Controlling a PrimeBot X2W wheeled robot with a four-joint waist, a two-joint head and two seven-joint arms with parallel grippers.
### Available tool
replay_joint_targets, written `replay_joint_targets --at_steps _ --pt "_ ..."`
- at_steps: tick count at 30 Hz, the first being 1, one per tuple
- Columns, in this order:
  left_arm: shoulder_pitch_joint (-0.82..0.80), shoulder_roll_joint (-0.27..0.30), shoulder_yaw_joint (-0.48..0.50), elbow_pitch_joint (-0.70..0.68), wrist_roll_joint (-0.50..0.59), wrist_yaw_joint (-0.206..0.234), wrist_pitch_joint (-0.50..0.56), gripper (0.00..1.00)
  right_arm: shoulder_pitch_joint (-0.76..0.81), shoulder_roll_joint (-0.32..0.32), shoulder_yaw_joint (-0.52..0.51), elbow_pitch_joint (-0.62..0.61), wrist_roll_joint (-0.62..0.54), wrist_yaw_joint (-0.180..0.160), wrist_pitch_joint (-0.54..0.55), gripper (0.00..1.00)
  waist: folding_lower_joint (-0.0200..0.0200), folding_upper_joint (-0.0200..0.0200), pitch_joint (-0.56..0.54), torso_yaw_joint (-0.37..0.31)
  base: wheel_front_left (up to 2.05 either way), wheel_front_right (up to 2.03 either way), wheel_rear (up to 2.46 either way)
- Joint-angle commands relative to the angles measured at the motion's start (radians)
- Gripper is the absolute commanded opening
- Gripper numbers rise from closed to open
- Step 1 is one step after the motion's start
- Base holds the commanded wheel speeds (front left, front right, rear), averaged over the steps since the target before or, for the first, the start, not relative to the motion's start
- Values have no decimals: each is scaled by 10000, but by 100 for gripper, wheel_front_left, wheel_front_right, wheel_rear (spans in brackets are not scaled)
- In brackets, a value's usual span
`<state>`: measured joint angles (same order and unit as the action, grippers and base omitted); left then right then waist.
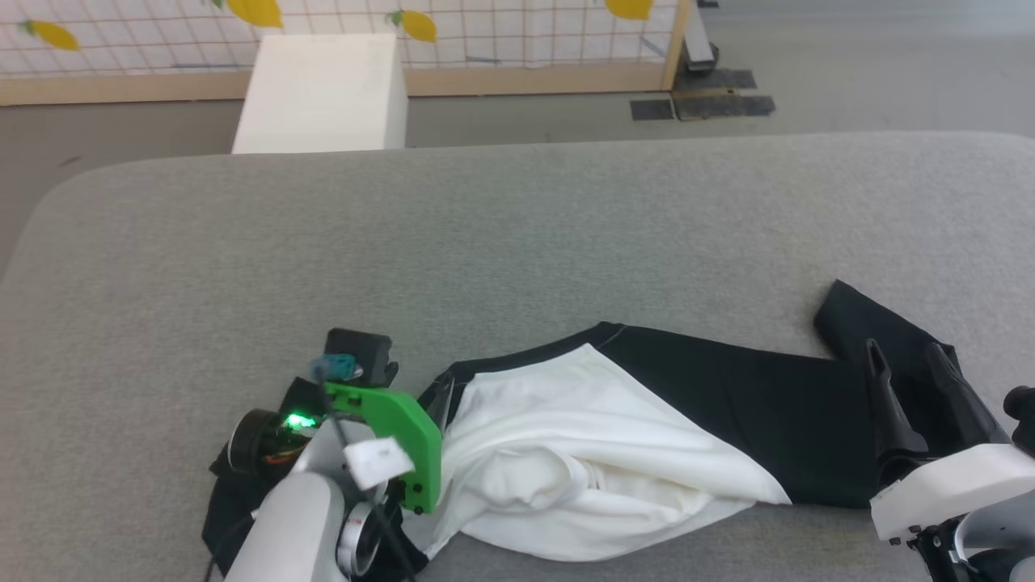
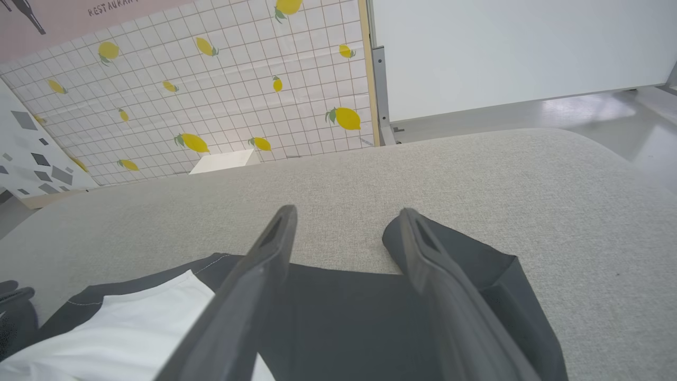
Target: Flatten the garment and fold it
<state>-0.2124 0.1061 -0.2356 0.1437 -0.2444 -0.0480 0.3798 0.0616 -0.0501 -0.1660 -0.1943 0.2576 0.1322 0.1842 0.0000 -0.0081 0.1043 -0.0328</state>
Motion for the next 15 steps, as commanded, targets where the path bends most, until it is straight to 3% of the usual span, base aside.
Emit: replay_joint_targets --at_steps 1,7,15 --pt "-421 228 -79 479 322 -20 328 100 -123 -1 39 -4 120 -15 -75 100 0 79 341 -386 0 0 0" --pt "-1425 742 -353 1951 621 -200 1764 100 -236 -1 60 120 280 -15 -304 100 0 79 737 -898 0 0 0" --pt "-1940 1050 -1096 2136 -672 -782 3670 100 -421 -1 94 427 437 -15 -651 100 0 79 1076 -1426 0 0 0"
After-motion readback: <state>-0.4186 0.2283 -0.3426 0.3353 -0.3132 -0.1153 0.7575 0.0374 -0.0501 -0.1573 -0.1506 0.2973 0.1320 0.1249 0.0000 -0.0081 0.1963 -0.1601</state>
